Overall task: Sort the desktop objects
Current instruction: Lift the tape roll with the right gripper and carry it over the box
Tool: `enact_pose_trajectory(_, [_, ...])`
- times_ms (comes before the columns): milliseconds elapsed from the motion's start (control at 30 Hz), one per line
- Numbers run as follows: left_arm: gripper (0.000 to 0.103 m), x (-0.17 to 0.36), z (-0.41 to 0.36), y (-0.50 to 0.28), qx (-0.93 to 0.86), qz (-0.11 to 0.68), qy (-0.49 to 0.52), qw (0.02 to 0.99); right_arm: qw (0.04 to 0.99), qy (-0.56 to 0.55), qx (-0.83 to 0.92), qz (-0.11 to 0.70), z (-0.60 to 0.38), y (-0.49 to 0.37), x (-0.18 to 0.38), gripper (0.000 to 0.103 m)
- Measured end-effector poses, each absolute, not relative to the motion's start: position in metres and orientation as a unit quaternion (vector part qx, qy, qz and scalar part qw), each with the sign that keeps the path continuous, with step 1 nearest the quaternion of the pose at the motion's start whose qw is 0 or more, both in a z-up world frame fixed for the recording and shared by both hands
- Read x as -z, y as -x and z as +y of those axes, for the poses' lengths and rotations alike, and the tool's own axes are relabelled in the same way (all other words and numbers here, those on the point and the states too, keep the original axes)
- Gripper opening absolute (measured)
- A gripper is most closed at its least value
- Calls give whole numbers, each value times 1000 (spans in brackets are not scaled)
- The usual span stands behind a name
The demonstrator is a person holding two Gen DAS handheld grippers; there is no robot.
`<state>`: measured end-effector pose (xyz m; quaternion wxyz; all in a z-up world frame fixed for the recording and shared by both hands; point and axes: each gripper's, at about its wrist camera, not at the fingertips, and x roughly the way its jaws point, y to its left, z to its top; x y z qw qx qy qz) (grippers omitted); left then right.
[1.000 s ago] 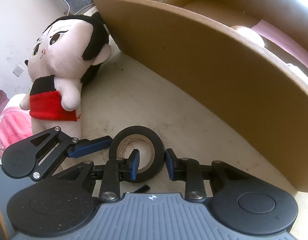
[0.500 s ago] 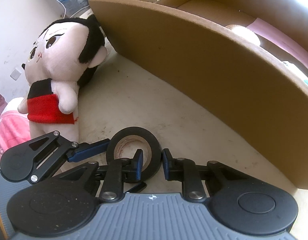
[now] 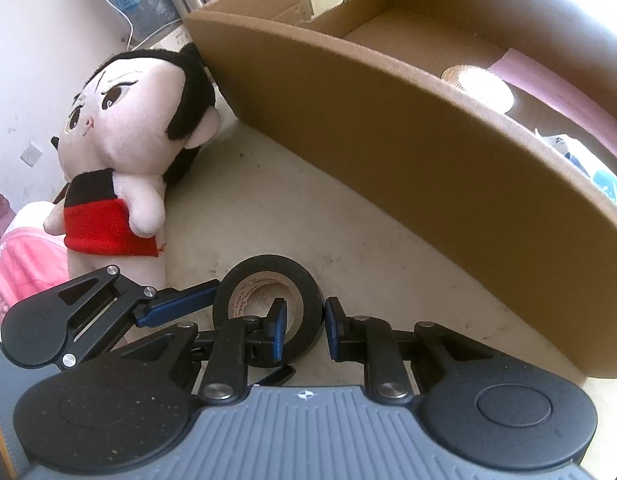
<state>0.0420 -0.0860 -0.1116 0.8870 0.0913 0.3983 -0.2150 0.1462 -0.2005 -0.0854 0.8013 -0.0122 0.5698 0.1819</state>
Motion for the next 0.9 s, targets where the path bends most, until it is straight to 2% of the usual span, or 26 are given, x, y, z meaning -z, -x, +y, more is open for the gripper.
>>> enact_pose_trajectory(633, [60, 103, -105, -13, 206, 364, -95, 903, 825, 17, -181, 535, -198, -132, 55, 23])
enact_pose_trajectory(900, [61, 92, -99, -25, 203, 345, -102, 911, 837, 16, -182, 515, -197, -124, 42, 23])
